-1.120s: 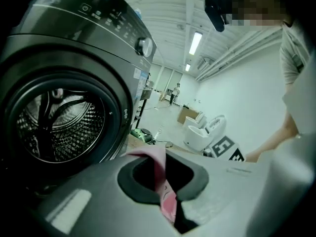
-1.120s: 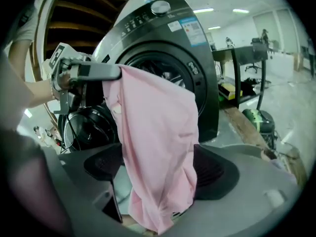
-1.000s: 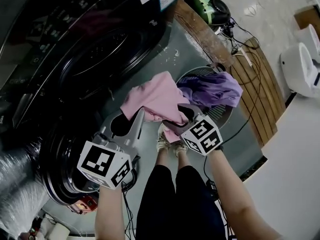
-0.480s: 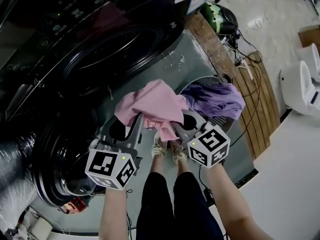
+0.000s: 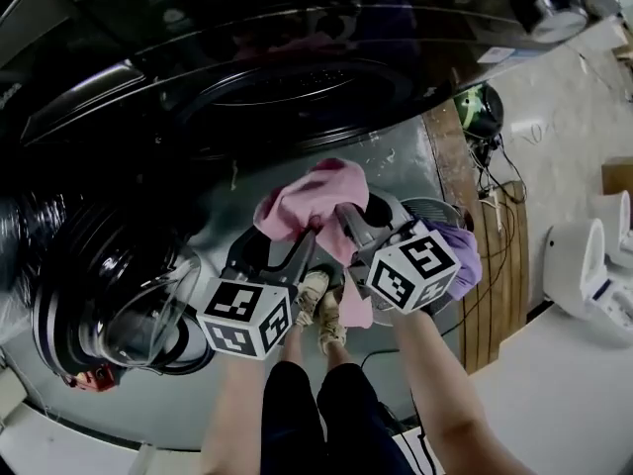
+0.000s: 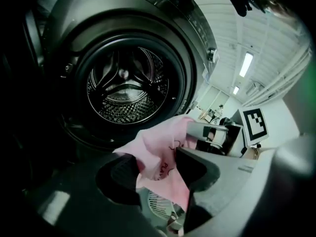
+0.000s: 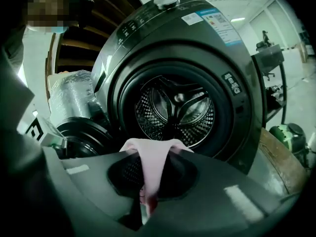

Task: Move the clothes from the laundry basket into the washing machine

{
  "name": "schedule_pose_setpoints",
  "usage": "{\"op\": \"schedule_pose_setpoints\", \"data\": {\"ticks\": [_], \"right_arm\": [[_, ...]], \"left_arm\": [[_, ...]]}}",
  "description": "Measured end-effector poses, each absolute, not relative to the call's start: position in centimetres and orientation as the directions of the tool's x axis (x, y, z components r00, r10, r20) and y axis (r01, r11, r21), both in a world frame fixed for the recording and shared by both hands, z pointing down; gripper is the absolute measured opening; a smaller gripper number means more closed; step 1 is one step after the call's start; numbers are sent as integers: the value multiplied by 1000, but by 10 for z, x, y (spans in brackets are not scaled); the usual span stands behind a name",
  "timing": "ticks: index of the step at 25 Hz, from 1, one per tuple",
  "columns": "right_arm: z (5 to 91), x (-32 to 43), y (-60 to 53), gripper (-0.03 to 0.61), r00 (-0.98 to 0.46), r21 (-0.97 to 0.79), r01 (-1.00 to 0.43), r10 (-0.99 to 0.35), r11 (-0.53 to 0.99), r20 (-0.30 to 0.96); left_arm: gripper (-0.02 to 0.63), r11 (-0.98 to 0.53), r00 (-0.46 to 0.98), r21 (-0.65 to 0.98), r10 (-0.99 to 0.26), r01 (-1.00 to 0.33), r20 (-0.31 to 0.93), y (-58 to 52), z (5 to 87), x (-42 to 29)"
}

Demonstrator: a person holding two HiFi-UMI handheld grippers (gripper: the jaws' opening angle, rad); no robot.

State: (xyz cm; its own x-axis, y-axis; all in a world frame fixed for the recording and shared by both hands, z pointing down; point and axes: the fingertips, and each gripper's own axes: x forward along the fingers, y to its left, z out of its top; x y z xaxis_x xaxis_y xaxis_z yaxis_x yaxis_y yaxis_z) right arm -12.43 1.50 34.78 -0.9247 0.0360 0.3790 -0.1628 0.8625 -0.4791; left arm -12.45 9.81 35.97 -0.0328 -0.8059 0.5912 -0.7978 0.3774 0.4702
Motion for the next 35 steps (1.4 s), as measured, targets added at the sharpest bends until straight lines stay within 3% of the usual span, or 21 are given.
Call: {"op": "schedule_pose_setpoints", "data": {"ticks": [7,16,18,25,32,35], "right_arm": [[344,-204,-19,35,-947,-419,-162,-22,894,319],[378,-289,-55,33,-937,-353,-166,-36,921,347],[398,-300,-55,82,-915,-339,-171,-21,925,404],[456,-294,-62,381,-797,-311,-253,-14,916,604],[443,-231,-65,439,-790,-307,-341,-94,889,606],[486,-188,-47,504,-713,-330,-420,-83,845,696]], "left_arm": [[221,415,-90,482,-821,-772,564,108,371,-141],[219,430,-96,499,-821,-753,563,124,391,-147],[219,432,-104,504,-826,-748,554,122,393,-149],[219,441,-90,544,-828,-714,554,116,406,-140],[219,432,-66,553,-826,-713,560,117,409,-133],[219,429,-60,553,-825,-714,562,121,413,-132]]}}
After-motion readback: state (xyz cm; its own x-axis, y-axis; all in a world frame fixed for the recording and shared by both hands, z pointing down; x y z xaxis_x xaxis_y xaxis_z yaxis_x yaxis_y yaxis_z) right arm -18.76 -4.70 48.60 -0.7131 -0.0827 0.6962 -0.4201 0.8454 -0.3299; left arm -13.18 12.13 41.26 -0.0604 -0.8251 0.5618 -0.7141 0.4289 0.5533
